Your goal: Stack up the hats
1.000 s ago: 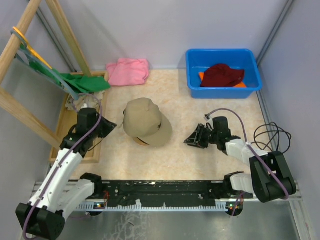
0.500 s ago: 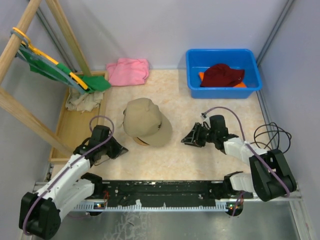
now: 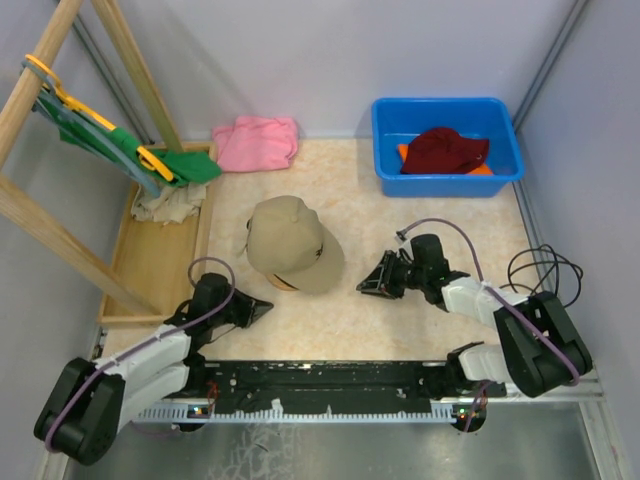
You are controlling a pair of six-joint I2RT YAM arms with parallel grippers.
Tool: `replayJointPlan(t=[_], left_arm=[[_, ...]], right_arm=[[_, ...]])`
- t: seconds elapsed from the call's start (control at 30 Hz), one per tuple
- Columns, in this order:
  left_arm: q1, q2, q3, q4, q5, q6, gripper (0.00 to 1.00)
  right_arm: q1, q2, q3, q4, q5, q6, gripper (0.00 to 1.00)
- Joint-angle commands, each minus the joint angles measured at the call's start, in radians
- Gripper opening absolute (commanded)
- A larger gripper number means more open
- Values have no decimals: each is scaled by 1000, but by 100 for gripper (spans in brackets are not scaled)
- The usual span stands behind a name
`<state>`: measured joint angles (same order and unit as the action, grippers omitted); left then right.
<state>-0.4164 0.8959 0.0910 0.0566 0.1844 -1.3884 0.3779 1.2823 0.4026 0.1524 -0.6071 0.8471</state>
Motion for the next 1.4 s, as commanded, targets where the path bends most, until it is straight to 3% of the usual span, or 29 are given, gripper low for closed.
replayJointPlan(t=[0.0,0.53,0.87,1.03,1.37], left_arm=[[-43,82,-23,245,-14,-117,0],[-111,537,30,663,-25,-237,0],[-110,870,197,897,55,-231,0],[-95,972,332,862,102,-165,0],[-9,1168,705,632,234,25,0]], right_arm=[[10,4,5,37,13,8,24],[8,22,35,1,23,-23,24],[-39,26,36,-6,-1,-39,25],[-78,26,35,-16,-17,-55,25],[-139,53,39,-13,-46,-77,24]])
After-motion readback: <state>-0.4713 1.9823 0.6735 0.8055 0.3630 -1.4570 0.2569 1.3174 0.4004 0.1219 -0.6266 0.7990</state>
